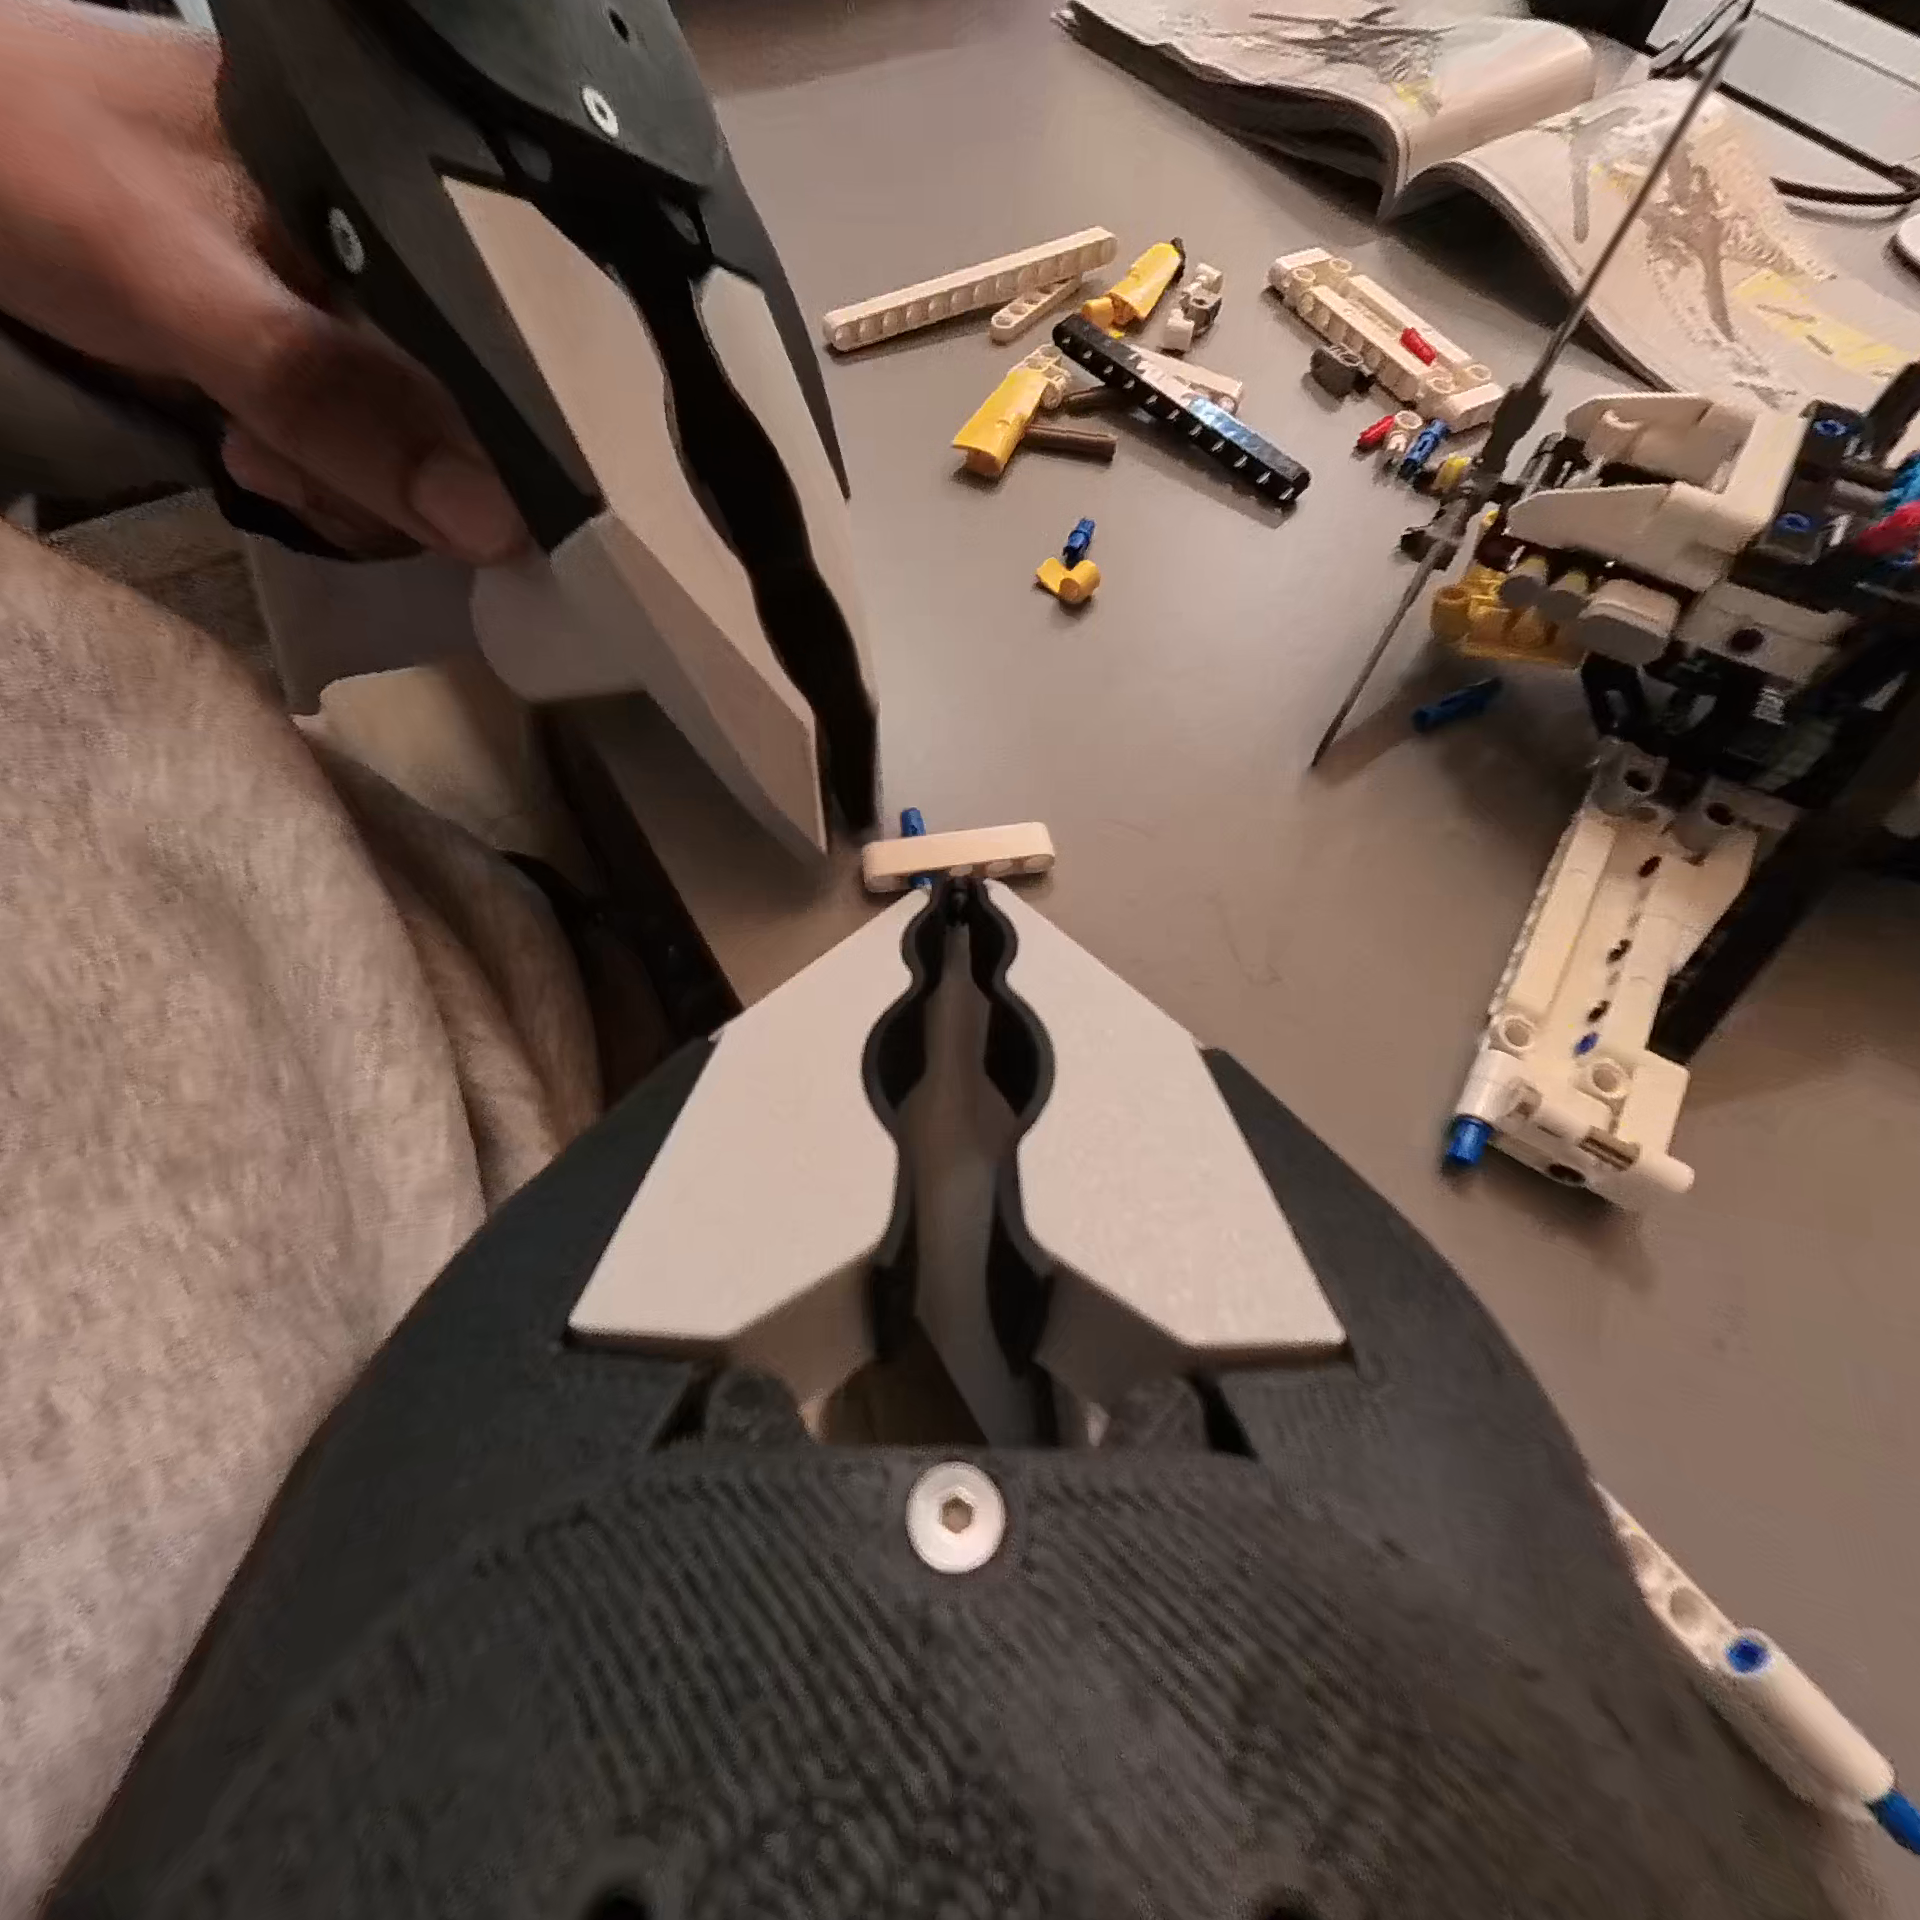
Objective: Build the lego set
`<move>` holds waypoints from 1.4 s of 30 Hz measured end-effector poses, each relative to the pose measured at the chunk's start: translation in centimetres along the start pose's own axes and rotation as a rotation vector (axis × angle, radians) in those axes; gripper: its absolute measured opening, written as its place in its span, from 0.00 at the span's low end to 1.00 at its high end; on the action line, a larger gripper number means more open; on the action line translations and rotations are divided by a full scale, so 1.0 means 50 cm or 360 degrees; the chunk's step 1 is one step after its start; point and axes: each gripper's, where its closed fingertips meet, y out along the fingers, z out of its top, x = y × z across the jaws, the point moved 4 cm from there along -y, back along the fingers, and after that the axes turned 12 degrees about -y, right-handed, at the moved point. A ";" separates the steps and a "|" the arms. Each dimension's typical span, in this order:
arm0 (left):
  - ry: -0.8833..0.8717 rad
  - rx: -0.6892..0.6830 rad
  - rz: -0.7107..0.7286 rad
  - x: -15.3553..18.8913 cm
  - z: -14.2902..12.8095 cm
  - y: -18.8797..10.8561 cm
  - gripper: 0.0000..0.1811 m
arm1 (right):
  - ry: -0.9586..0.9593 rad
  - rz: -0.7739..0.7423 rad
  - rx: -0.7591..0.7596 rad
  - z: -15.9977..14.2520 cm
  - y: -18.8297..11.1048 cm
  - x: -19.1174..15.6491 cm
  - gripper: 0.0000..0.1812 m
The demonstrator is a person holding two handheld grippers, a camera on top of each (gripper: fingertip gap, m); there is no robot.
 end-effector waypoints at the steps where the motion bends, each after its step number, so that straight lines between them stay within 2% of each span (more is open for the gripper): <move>1: 0.0007 0.0024 0.0027 -0.003 0.003 -0.007 0.05 | 0.0000 -0.0004 0.0003 0.000 0.000 0.000 0.02; 3: 0.0037 0.0090 0.0083 -0.008 0.012 -0.018 0.08 | 0.0014 -0.0001 0.0012 0.000 0.000 0.001 0.02; 6: 0.0198 0.0226 0.0109 0.003 0.028 -0.015 0.22 | 0.0037 0.0009 0.0032 0.000 0.001 0.004 0.02; 9: 0.0351 0.0104 0.0227 0.004 0.013 0.019 0.28 | 0.0046 0.0000 0.0030 -0.003 -0.001 0.009 0.02; 12: 0.0426 0.0087 0.0274 0.012 0.014 0.035 0.21 | 0.0077 -0.0002 0.0044 -0.006 -0.004 0.013 0.02; 14: 0.0475 0.0054 0.0307 0.010 0.011 0.038 0.08 | 0.0102 0.0008 0.0063 -0.006 -0.006 0.013 0.02; 19: 0.0385 0.0059 0.0200 0.008 0.006 0.030 0.08 | 0.0122 0.0022 0.0097 -0.004 -0.004 0.014 0.02; 26: -0.0072 0.0110 -0.0227 0.008 0.007 0.010 0.07 | 0.0132 0.0138 0.0266 0.012 0.001 -0.001 0.02; 42: -0.0123 0.0077 -0.0239 0.004 0.007 0.012 0.07 | 0.0116 0.0184 0.0218 0.016 0.015 -0.001 0.02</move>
